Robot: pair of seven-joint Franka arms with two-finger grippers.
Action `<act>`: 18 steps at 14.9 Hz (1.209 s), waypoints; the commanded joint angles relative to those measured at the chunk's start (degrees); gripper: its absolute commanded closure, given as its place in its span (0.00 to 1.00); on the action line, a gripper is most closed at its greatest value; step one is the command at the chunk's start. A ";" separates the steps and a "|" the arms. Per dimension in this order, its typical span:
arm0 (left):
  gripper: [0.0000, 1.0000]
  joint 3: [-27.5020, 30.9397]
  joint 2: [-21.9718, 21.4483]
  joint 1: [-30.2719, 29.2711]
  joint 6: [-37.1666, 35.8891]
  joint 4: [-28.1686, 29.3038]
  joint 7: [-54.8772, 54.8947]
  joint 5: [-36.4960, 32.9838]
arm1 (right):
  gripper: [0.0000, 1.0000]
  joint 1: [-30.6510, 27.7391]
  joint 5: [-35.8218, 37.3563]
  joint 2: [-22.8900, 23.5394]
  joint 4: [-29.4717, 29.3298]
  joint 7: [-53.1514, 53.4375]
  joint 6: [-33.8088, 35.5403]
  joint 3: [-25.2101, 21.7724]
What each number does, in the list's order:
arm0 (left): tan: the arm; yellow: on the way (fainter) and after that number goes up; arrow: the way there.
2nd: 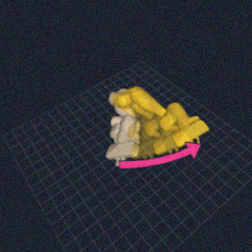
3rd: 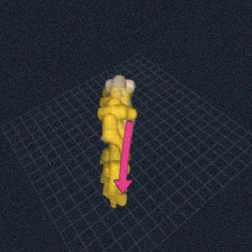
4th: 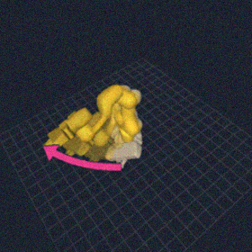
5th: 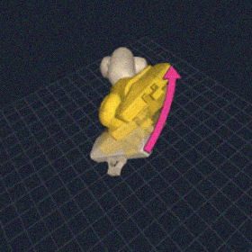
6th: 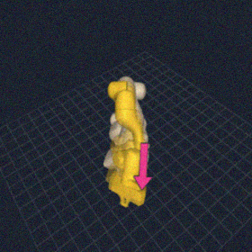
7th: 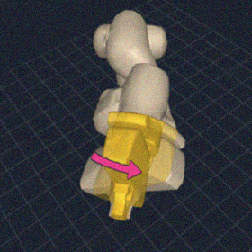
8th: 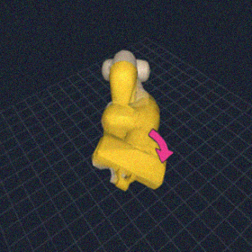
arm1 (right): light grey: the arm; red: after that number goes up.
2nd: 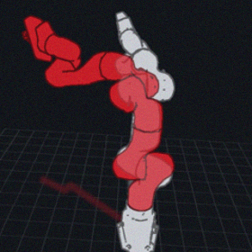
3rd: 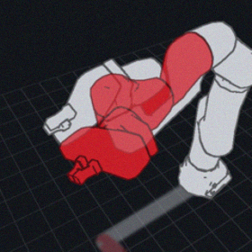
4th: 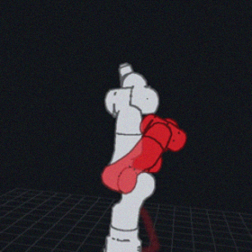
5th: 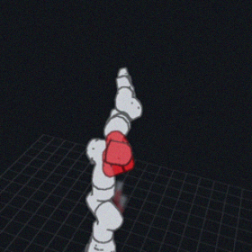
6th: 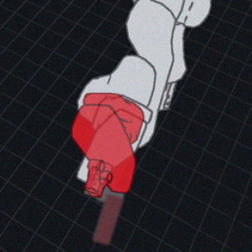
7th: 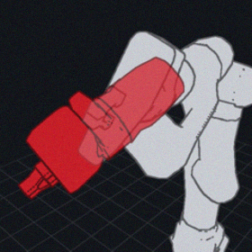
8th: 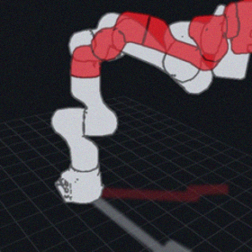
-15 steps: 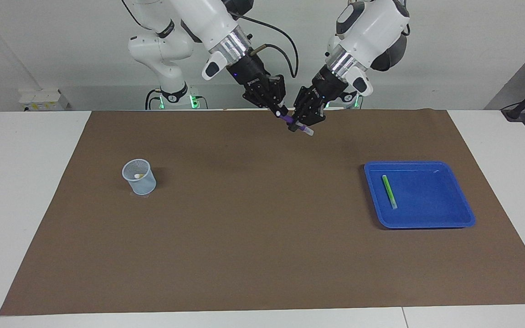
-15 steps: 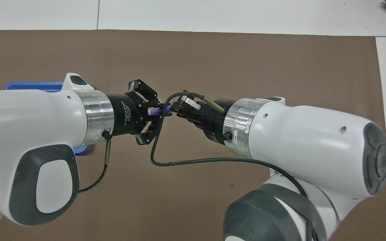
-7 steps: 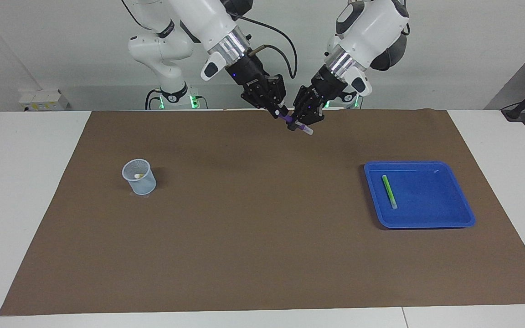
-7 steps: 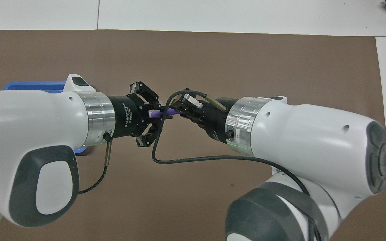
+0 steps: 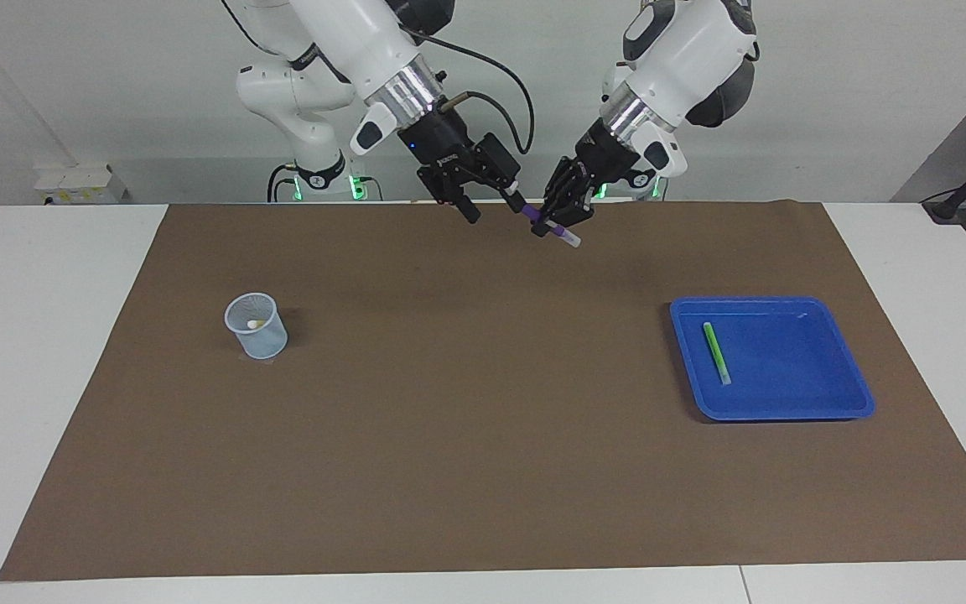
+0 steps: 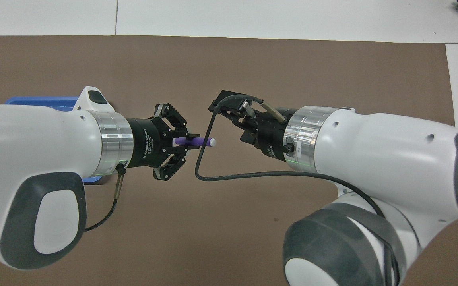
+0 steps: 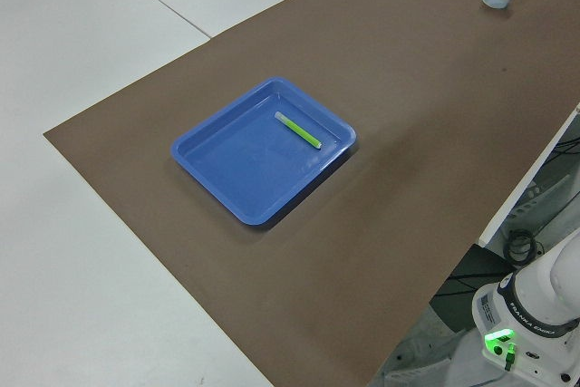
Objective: Right arm passes pens to left for tray arrangement
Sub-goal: 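Lower the purple pen into the tray with the left gripper while the right gripper returns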
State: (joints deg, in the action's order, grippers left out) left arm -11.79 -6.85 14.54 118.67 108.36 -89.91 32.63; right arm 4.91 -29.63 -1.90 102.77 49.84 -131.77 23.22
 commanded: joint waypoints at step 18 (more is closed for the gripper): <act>1.00 0.10 -4.05 -25.43 -28.41 2.02 89.35 -28.31 | 0.00 -26.61 20.66 -3.99 9.90 -56.13 21.30 0.25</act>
State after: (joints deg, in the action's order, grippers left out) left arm -11.07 -9.76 -8.62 90.21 108.54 -7.14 7.18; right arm -18.80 -10.29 -4.48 110.27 0.73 -109.24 22.75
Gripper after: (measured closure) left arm 0.815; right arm 0.000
